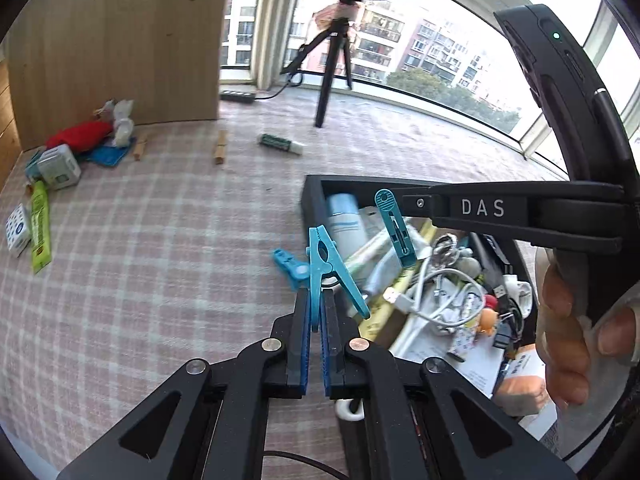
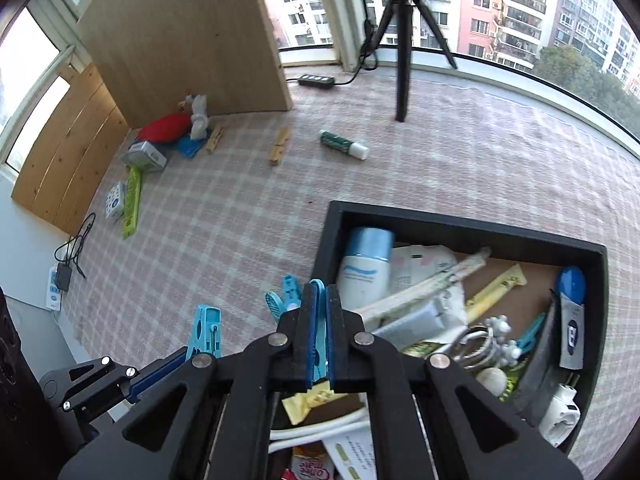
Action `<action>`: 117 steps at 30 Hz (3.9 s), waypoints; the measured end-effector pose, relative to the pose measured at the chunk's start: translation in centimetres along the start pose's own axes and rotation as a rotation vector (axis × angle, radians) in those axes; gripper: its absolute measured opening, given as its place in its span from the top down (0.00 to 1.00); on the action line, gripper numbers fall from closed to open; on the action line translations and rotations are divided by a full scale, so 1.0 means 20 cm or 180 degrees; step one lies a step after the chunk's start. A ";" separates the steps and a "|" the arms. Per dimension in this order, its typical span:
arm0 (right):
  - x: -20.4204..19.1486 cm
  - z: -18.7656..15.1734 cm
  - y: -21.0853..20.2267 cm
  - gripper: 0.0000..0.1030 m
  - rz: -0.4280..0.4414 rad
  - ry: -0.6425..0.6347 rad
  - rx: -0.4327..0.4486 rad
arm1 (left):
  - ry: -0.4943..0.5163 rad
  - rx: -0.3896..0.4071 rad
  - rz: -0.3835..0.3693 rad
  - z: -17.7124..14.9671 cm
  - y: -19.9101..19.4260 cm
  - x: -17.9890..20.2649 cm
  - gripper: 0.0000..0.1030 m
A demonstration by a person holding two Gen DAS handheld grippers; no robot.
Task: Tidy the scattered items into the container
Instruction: 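Grasp a blue clothespin with each tool, then drop both blue clothespins into the tray by opening both tools, then move the left tool to the blue nail clipper while the right tool approaches the metal clipper, then close the left tool on the blue nail clipper while the right tool grasps the metal clipper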
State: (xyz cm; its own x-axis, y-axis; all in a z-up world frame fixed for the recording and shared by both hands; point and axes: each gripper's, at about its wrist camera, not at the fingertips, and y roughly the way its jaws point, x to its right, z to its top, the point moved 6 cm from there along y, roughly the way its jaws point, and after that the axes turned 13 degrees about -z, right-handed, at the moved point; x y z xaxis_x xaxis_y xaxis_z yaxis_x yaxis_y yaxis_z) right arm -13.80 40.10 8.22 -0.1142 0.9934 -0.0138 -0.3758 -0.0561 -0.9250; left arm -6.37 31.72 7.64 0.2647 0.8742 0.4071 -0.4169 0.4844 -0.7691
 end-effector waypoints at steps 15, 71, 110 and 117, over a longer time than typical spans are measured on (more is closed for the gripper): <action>0.61 -0.10 -0.12 0.75 -0.0429 0.0564 0.0041 | 0.0711 -0.0218 -0.0338 -0.02 0.15 0.61 0.51; -0.35 -1.00 -0.25 0.70 -0.0244 0.1951 -0.0103 | 0.1586 -0.1111 -0.0385 -0.35 0.24 -0.25 0.48; -0.76 -0.39 0.28 0.70 -0.0253 0.1359 -0.0433 | 0.0871 -0.0786 -0.0448 -0.07 0.08 -0.89 0.72; -0.76 -0.31 0.39 0.70 -0.0268 0.1446 -0.0510 | 0.0851 -0.0638 -0.0332 -0.01 0.01 -0.95 0.72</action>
State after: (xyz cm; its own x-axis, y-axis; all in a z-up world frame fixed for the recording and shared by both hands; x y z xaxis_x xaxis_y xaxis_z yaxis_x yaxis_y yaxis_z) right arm -9.30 25.16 -1.03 0.3368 0.9391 -0.0678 -0.2160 0.0070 -0.9764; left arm -11.22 15.23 -0.29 0.5264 0.7677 0.3655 -0.2036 0.5312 -0.8224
